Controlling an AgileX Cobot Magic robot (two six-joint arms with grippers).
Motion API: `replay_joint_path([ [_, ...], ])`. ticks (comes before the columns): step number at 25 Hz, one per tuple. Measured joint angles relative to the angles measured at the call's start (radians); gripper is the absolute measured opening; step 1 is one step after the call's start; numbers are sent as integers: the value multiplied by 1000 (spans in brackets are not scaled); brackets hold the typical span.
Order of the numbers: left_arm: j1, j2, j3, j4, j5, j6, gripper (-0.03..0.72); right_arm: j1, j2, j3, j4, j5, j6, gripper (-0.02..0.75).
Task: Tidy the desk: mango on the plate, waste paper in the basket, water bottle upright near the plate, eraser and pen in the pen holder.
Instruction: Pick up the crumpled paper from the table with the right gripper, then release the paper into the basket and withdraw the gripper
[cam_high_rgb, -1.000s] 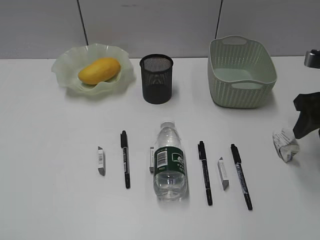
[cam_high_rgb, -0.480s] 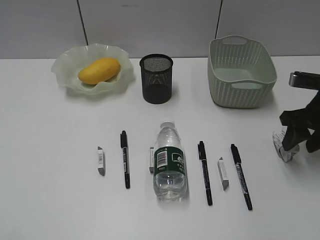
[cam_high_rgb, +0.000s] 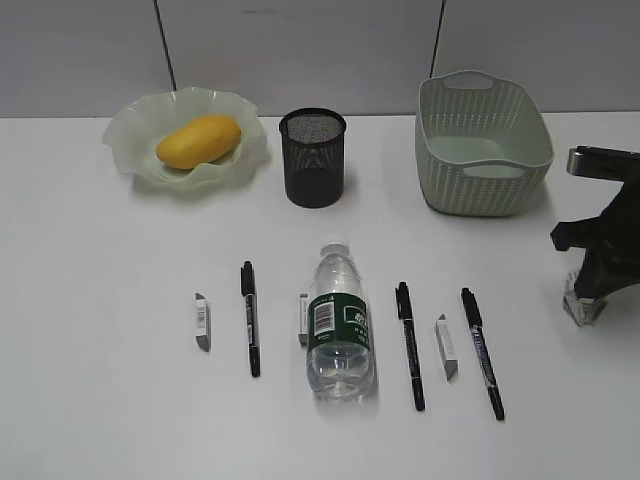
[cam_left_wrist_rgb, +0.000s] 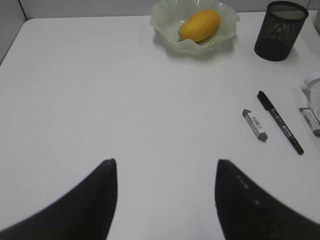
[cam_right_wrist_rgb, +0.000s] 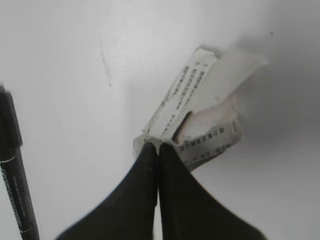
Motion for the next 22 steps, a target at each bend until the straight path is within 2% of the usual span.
replay_joint_path([
  [4,0,0,0,0,0,0,459,0,-37,-1,5,17,-2,14],
  [11,0,0,0,-1,-1,0,454,30,-266,-58,4,21,-3,14],
  [17,0,0,0,-1,-2,0,452,107,-226,-347,44,17,-4,14],
  [22,0,0,0,-1,-2,0,452,124,-30,-632,55,86,-2,14],
])
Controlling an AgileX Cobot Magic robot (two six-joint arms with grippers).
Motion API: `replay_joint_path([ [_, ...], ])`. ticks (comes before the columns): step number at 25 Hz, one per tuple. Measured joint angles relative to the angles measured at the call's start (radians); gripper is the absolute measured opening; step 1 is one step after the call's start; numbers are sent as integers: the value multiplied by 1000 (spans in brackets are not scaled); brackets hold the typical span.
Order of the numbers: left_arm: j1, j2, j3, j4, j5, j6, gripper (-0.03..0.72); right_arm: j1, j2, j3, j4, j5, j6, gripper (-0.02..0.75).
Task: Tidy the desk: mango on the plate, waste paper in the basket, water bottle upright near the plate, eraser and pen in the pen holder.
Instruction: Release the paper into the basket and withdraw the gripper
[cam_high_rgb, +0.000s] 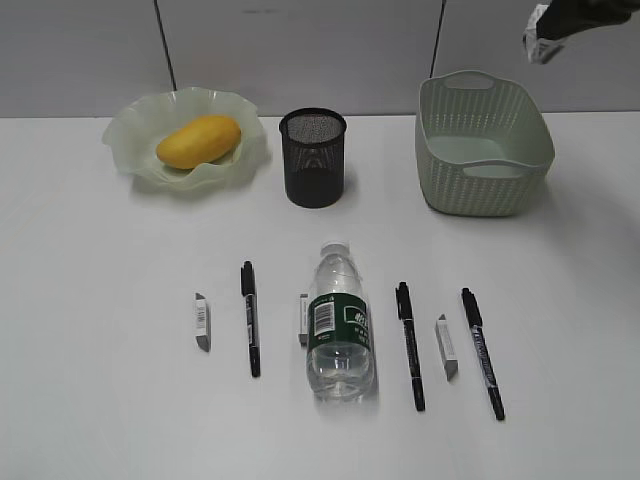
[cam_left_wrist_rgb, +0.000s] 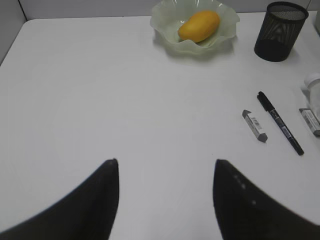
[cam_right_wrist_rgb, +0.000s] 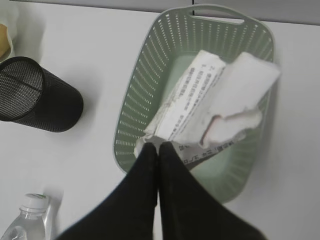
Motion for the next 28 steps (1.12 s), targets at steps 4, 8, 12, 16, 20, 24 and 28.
replay_joint_path([
  [4,0,0,0,0,0,0,452,6,165,-153,0,65,2,14],
  [8,0,0,0,0,0,0,452,7,280,-195,5,61,9,14],
  [12,0,0,0,0,0,0,452,7,343,-196,8,56,9,16],
  [16,0,0,0,0,0,0,452,7,355,-196,18,59,-12,286],
  [20,0,0,0,0,0,0,452,7,350,-201,19,108,-10,600],
  [24,0,0,0,0,0,0,452,7,294,-201,-6,187,-5,561],
  [28,0,0,0,0,-1,0,452,7,185,-201,-45,271,-4,490],
])
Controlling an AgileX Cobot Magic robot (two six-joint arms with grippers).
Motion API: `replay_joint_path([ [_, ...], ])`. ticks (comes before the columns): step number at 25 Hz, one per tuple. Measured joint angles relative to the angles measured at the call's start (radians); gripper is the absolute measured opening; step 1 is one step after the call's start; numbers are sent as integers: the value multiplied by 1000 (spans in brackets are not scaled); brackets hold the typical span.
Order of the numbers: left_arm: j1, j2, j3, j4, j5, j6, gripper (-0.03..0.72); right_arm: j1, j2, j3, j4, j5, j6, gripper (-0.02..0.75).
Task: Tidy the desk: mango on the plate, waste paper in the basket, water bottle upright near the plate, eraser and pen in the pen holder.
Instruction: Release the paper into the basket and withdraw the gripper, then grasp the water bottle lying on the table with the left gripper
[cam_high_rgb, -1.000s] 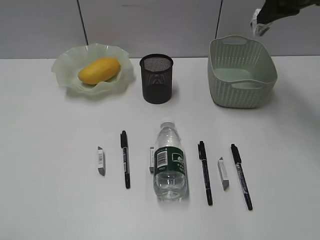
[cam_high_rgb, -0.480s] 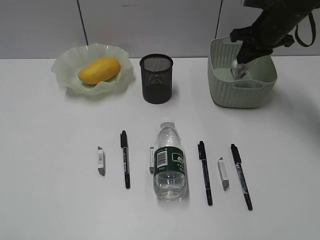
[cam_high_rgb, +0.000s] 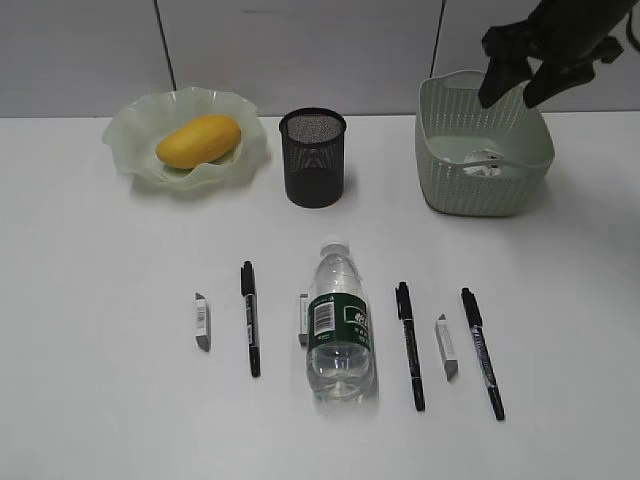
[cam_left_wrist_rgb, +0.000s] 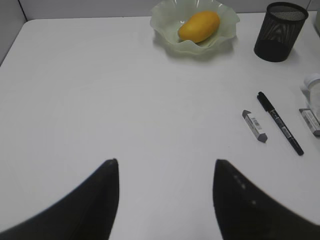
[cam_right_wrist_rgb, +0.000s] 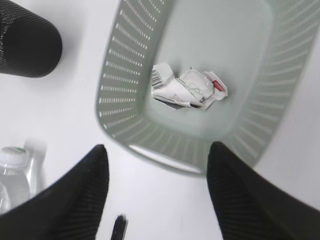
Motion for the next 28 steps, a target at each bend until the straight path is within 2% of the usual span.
replay_joint_path([
  [5,0,0,0,0,0,0,452,0,-132,-5,-84,127,15,477],
  [12,0,0,0,1,0,0,452,0,-333,67,-108,134,38,477],
  [15,0,0,0,1,0,0,452,0,-458,197,-109,134,41,477],
  [23,0,0,0,1,0,0,452,0,-892,715,-116,115,40,477],
  [28,0,0,0,1,0,0,452,0,-1176,967,-119,88,40,477],
])
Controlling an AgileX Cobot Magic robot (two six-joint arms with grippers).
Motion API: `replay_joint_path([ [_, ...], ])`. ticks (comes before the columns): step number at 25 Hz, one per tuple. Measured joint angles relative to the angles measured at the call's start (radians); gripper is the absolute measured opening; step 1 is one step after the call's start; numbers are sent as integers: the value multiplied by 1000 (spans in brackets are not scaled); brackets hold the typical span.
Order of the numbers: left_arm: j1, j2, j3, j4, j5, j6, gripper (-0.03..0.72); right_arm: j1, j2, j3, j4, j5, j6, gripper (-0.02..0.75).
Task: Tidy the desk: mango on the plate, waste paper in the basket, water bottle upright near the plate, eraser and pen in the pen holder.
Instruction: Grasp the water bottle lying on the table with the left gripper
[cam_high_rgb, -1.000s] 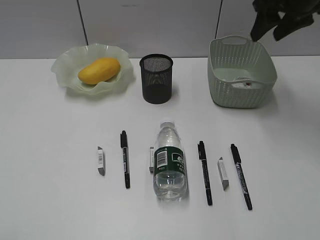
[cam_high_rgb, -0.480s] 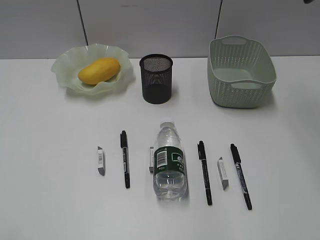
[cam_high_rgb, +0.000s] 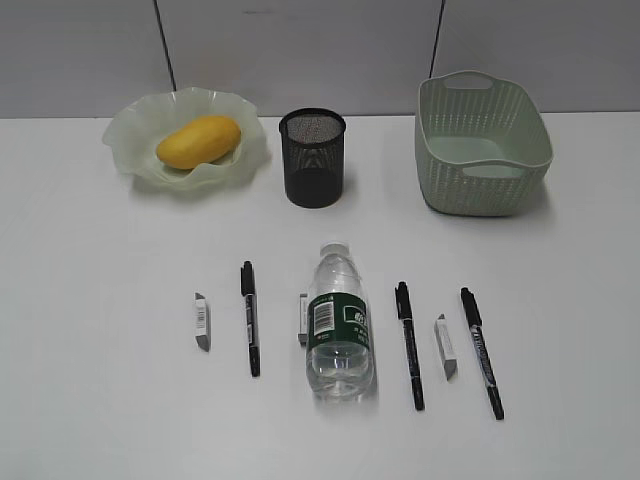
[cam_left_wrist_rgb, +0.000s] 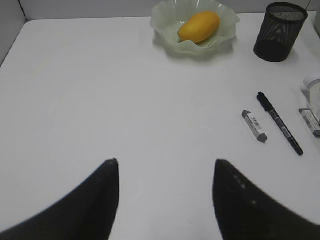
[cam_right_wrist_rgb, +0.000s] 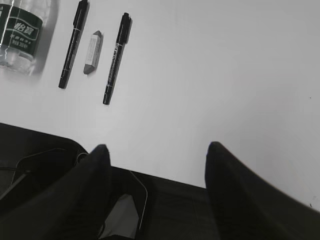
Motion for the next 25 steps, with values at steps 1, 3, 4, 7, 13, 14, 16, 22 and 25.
replay_joint_path([
  [1,0,0,0,0,0,0,452,0,-49,43,0,-11,0,477],
  [3,0,0,0,0,0,0,452,0,-176,108,0,-27,0,477],
  [4,0,0,0,0,-1,0,452,0,-221,138,-1,-34,0,477],
  [7,0,8,0,0,-1,0,452,0,-384,203,-15,-47,0,477],
  [13,0,118,0,-1,-2,0,452,0,-624,262,-95,-47,10,477],
  [14,0,140,0,-1,-2,0,452,0,-651,266,-99,-47,19,477],
  [16,0,186,0,-1,-3,0,452,0,-690,288,-99,-47,33,477],
  [22,-9,347,-59,0,-3,-5,452,0,-768,381,-78,-75,42,477],
  [25,-52,415,-100,5,-2,-43,425,0,-780,398,-76,-101,42,477],
])
